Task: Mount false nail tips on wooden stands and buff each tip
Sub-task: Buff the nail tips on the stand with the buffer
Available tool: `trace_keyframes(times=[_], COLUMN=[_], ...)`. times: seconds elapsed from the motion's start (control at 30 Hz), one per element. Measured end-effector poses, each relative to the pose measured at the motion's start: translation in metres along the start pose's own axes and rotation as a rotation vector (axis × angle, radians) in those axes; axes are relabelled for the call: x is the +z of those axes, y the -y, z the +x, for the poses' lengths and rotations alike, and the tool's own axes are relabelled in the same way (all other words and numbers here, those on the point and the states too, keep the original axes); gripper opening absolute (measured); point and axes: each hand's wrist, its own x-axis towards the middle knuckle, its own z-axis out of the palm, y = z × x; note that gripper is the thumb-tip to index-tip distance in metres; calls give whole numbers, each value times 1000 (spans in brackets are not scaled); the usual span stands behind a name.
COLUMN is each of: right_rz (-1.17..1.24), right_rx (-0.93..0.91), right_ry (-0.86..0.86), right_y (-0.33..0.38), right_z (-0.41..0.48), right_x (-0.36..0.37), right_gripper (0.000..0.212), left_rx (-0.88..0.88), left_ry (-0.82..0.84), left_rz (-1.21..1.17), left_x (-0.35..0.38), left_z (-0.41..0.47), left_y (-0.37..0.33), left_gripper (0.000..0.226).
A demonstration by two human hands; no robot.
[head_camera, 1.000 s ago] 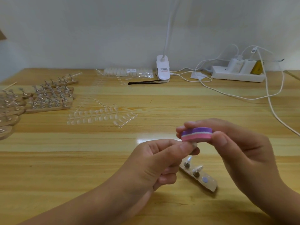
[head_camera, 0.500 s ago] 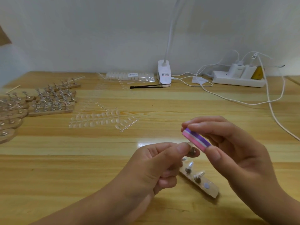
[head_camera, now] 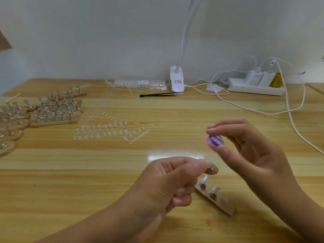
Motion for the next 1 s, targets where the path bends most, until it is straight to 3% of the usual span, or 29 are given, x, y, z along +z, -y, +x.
trace_keyframes(times=[0.13, 0.27, 0.37, 0.5, 0.63, 0.77, 1.0], right_rz=[112, 51, 20, -28, -197, -362, -482], right_rx=[-135, -80, -161, -157, -319, -441, -519], right_ry=[59, 71, 97, 64, 57, 87, 81], right_y=[6, 2, 2, 0, 2, -1, -1], right_z=[-5, -6, -8, -7, -7, -9, -9], right_x=[5, 6, 7, 7, 6, 6, 7], right_gripper=[26, 23, 20, 18, 26, 29, 27], left_rx=[2, -7, -1, -30, -69, -87, -154], left_ry=[-20, -9, -2, -21, -53, -63, -59], left_rz=[-30, -15, -20, -24, -124, -175, -283], left_x=[-2, -1, -1, 1, 1, 2, 1], left_z=[2, 2, 2, 1, 1, 1, -2], left_y=[-2, 1, 1, 1, 3, 3, -1], left_gripper=[24, 28, 34, 26, 37, 21, 20])
